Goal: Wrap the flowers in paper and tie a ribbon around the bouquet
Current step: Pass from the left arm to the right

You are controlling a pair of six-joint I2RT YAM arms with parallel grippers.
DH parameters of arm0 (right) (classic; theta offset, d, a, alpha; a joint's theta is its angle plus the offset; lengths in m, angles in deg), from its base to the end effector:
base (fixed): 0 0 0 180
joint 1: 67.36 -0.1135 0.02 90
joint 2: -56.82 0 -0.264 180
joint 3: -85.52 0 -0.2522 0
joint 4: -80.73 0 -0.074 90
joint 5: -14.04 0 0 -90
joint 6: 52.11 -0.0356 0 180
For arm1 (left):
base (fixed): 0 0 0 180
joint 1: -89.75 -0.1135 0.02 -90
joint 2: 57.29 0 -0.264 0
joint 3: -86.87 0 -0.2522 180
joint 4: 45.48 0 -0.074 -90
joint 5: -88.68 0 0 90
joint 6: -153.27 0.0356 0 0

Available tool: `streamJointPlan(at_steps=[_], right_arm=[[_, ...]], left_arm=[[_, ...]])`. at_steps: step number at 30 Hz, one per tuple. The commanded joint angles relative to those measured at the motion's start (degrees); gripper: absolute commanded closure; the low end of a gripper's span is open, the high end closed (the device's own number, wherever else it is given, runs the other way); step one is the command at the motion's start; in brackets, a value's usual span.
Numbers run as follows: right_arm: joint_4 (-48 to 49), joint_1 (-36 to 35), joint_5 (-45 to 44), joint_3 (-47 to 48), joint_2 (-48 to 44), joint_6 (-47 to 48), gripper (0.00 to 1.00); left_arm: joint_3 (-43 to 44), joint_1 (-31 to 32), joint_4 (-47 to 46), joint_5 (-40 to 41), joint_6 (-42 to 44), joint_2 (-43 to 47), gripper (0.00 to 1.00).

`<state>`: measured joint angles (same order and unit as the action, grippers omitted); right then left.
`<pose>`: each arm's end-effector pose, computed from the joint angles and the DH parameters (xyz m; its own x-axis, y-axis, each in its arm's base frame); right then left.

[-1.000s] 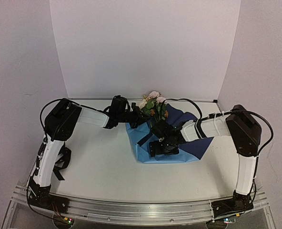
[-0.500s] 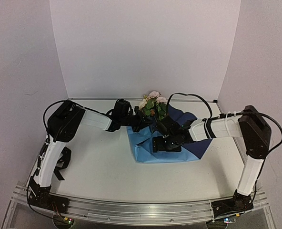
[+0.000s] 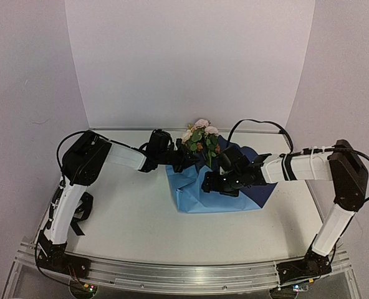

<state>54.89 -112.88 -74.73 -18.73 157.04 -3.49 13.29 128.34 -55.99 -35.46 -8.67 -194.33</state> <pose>0.2562 0.2619 0.1845 -0.8825 0.0446 -0.4683 -0.1860 0.8812 0.4346 0.3998 -0.3446 0.1294 -0.9658 -0.2361 -0.1077 0.0322 0.3025 -0.9526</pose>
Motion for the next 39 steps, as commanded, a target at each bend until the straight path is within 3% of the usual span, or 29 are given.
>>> streamJointPlan(at_steps=[1, 7, 14, 25, 33, 39], right_arm=[[5.9, 2.4, 7.7, 0.5, -1.4, -2.2, 0.18], [14.7, 5.7, 15.7, -1.3, 0.2, -4.7, 0.17], [15.9, 6.5, 19.1, 2.4, 4.1, -5.7, 0.16], [15.8, 6.7, 20.3, 7.8, 10.2, -4.7, 0.29], [15.8, 7.7, 19.9, 10.0, 12.4, -4.5, 0.52], [15.9, 7.7, 18.6, 10.2, 12.5, -4.1, 0.88]], left_arm=[[1.8, 0.2, -2.3, -0.6, 1.0, -0.7, 1.00], [2.2, 0.2, -1.8, -0.7, 1.1, -0.8, 1.00], [3.0, 0.2, -0.4, -0.8, 1.9, -0.7, 1.00], [4.3, 0.6, 0.2, -3.2, 1.9, -1.7, 1.00], [4.6, 1.2, 1.6, -4.3, 2.8, -1.2, 0.99], [5.1, 1.5, 3.1, -4.8, 4.0, -1.1, 0.91]])
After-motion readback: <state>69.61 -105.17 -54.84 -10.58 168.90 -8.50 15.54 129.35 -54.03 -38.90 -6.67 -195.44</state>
